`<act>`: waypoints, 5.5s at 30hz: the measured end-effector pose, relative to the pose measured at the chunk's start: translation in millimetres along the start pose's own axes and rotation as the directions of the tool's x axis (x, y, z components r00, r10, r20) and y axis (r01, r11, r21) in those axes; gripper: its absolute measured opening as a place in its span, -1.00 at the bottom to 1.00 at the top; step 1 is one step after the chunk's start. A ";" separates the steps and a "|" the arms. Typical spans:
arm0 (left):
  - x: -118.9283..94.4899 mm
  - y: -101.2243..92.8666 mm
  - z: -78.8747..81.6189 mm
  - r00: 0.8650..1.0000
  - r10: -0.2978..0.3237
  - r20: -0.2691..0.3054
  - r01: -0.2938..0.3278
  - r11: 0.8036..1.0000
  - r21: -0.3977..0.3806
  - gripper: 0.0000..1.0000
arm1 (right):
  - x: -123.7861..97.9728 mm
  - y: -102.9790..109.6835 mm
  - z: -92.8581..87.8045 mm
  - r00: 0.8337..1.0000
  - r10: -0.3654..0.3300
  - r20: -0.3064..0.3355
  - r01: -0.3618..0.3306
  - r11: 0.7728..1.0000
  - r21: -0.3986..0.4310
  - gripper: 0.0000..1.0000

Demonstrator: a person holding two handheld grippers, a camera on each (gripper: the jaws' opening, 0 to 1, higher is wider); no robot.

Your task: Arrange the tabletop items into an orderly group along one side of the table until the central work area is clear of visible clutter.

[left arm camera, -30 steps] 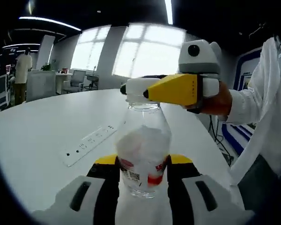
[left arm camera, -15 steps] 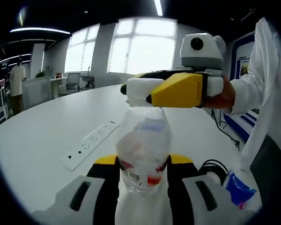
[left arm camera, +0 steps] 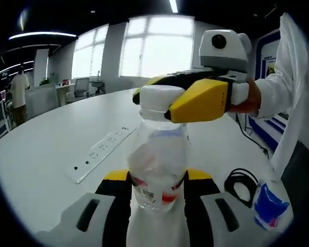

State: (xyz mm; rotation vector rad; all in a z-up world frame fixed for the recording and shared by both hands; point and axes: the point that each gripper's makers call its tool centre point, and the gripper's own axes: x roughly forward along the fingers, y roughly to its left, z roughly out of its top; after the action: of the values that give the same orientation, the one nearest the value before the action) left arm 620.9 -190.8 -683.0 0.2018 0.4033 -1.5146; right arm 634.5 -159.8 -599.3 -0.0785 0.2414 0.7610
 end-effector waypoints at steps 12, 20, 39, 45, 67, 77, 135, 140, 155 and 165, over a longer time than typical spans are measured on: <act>2.2 -4.0 -2.3 1.000 -0.003 0.003 0.003 1.000 -0.012 -0.18 | -7.7 5.2 -1.6 1.000 0.019 -0.012 -0.019 0.999 -0.037 -0.61; 3.7 -5.9 -2.9 1.000 0.008 -0.008 -0.008 1.000 -0.010 -0.08 | -13.4 7.8 -3.2 0.999 0.024 -0.025 -0.025 0.999 -0.031 -0.60; -9.2 -12.9 3.1 0.999 0.040 -0.017 -0.040 0.998 -0.038 0.20 | -18.7 13.0 3.6 1.000 0.019 -0.021 -0.020 1.000 -0.013 -0.38; -17.8 -12.4 8.8 0.998 0.065 -0.010 -0.065 0.996 -0.055 0.26 | -25.8 14.1 7.5 1.000 0.008 -0.014 -0.008 1.000 0.004 -0.34; -52.7 -32.3 28.1 0.987 0.160 0.004 -0.158 0.981 -0.109 0.46 | -65.9 26.2 11.6 1.000 -0.030 0.001 0.030 0.996 0.080 -0.02; -79.3 -46.9 42.9 0.977 0.213 0.020 -0.208 0.967 -0.146 0.48 | -88.5 32.6 9.2 0.999 -0.047 -0.005 0.047 0.994 0.095 0.02; -243.1 -166.1 -48.6 0.600 0.796 -0.078 -0.646 0.425 -0.634 0.47 | -148.6 108.3 -67.7 0.983 0.063 -0.173 -0.043 0.992 0.119 -0.07; -235.3 -181.9 -64.4 0.607 0.787 -0.112 -0.642 0.403 -0.652 0.47 | -149.8 119.6 -84.0 0.974 0.090 -0.206 -0.065 0.990 0.127 -0.07; -203.9 -217.2 -100.4 0.640 0.746 -0.183 -0.635 0.379 -0.673 0.46 | -143.6 144.0 -118.6 0.947 0.150 -0.285 -0.114 0.984 0.139 -0.10; -178.9 -238.5 -119.3 0.674 0.703 -0.226 -0.623 0.376 -0.686 0.45 | -136.9 155.4 -137.5 0.928 0.186 -0.323 -0.141 0.977 0.159 -0.18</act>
State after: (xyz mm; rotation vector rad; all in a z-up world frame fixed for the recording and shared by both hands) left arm 367.5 6.1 -696.3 -0.3342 0.7090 -0.4476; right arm 405.7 -161.3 -696.6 -0.0618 0.6308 0.8950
